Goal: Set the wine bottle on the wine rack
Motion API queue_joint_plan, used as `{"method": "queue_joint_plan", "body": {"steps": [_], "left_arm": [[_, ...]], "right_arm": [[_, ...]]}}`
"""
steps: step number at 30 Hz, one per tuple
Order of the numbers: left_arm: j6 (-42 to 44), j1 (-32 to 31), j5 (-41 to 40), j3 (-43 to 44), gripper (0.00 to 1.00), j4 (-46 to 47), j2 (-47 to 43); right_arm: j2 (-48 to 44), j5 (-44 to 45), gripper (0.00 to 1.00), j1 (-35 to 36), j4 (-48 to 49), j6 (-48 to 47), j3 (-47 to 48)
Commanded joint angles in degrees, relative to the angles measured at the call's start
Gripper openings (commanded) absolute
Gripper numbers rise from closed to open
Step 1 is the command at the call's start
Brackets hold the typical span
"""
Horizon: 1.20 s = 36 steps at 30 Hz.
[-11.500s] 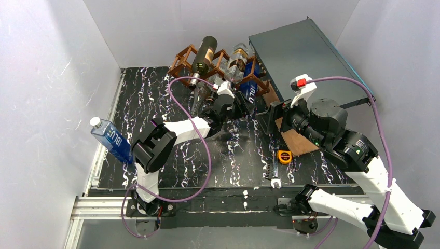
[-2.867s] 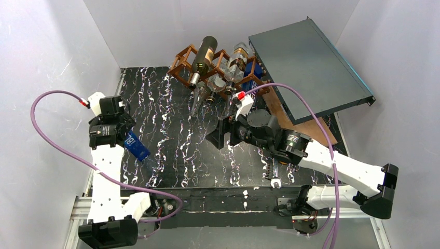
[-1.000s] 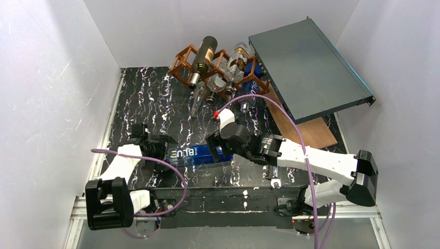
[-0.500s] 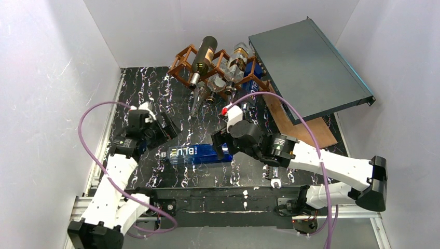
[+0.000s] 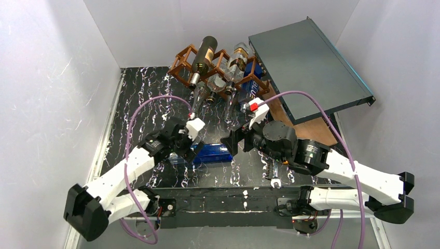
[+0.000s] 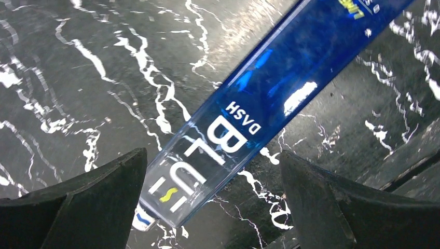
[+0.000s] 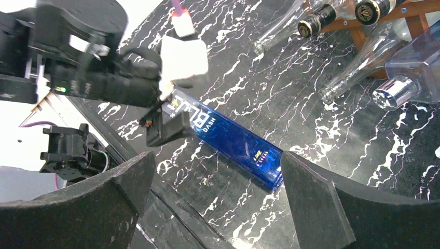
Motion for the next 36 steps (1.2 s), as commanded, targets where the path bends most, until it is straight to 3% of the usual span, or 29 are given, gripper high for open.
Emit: {"method": "queue_joint_plan", "body": {"steps": [1, 8, 14, 22, 24, 28, 32, 36], "left_arm": [[9.3, -1.5, 3.1, 0.5, 0.98, 0.9, 4.1], [8.2, -1.7, 10.4, 1.6, 0.98, -0.3, 11.1], [4.3, -2.4, 7.4, 2.6, 0.98, 0.3, 15.2], [-4.5, -5.3, 6.5, 4.8, 0.71, 0.2, 17.1], [-9.2, -6.2, 7.2, 6.0, 0.60, -0.5, 18.2], [-23.3, -7.0, 8.7, 6.3, 0.55, 0.5, 19.9], [-36.9, -7.2, 5.2, 3.1, 0.57, 4.9, 19.7], [-46.4, -8.0, 3.1, 1.7, 0.68, 6.2, 19.0]], "right_arm": [[-1.0, -0.2, 1.00, 0.4, 2.1, -0.6, -0.4], [-2.9, -0.5, 1.00, 0.5, 2.9, 0.4, -2.0], [-3.7, -0.4, 1.00, 0.4, 3.2, 0.9, -2.6], [-2.9, -0.6, 1.00, 0.4, 4.3, 1.7, -3.7], [-2.7, -0.7, 1.00, 0.4, 4.5, 1.8, -3.9], [-2.6, -0.6, 1.00, 0.5, 4.4, 2.0, -3.6], [-2.7, -0.4, 1.00, 0.5, 4.1, 2.2, -3.7], [-2.5, -0.4, 1.00, 0.4, 3.9, 2.2, -3.9]]}}
